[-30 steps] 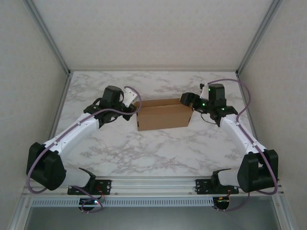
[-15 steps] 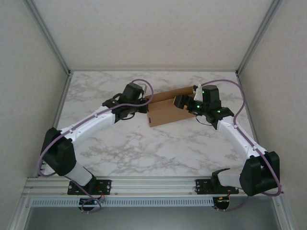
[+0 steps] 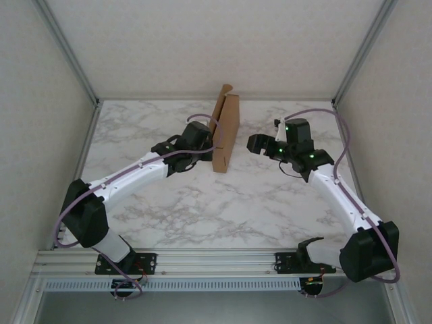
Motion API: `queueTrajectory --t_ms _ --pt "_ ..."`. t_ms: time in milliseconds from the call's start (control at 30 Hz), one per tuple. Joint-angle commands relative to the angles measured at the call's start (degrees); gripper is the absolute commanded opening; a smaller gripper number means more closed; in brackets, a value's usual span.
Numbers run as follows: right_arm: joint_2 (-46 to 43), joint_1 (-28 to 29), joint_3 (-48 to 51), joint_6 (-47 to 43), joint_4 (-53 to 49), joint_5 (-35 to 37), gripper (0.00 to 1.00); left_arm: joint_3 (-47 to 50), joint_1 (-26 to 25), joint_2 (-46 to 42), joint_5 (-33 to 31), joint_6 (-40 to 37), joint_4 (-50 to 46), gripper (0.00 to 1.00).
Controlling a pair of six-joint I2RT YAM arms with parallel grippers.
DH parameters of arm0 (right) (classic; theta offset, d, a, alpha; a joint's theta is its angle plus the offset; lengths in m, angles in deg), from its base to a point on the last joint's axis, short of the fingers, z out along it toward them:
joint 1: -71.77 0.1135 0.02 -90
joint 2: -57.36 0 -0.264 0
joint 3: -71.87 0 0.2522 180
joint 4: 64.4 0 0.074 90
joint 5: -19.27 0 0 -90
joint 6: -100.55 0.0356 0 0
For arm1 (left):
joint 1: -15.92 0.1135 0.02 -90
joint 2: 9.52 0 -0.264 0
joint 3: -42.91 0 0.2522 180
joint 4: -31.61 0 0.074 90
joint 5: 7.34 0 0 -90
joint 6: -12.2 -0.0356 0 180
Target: Fold the paper box
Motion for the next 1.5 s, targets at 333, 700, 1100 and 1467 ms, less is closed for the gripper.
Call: queueTrajectory --t_ms 333,700,1100,1467 --pt "6.3 -4.8 -12.9 -5.2 -1.4 9.4 0.95 5.9 0.3 -12.4 18.7 -25.5 -0.1 0.0" --pt "12.5 -7.1 -18.7 -4.3 -2.2 -0.3 0.88 23.9 1.4 -25.0 24.5 -33.7 10.4 0.0" --pt "5.6 -6.5 -11.2 2.9 -8.4 4.3 0.73 14.5 2.4 -19.3 21.1 -31.6 4.3 0.65" --pt "-1.2 -6.4 -1.3 6.6 -7.4 3.4 0.8 -4.6 5.0 -3.6 17.0 -31.6 1.1 0.93"
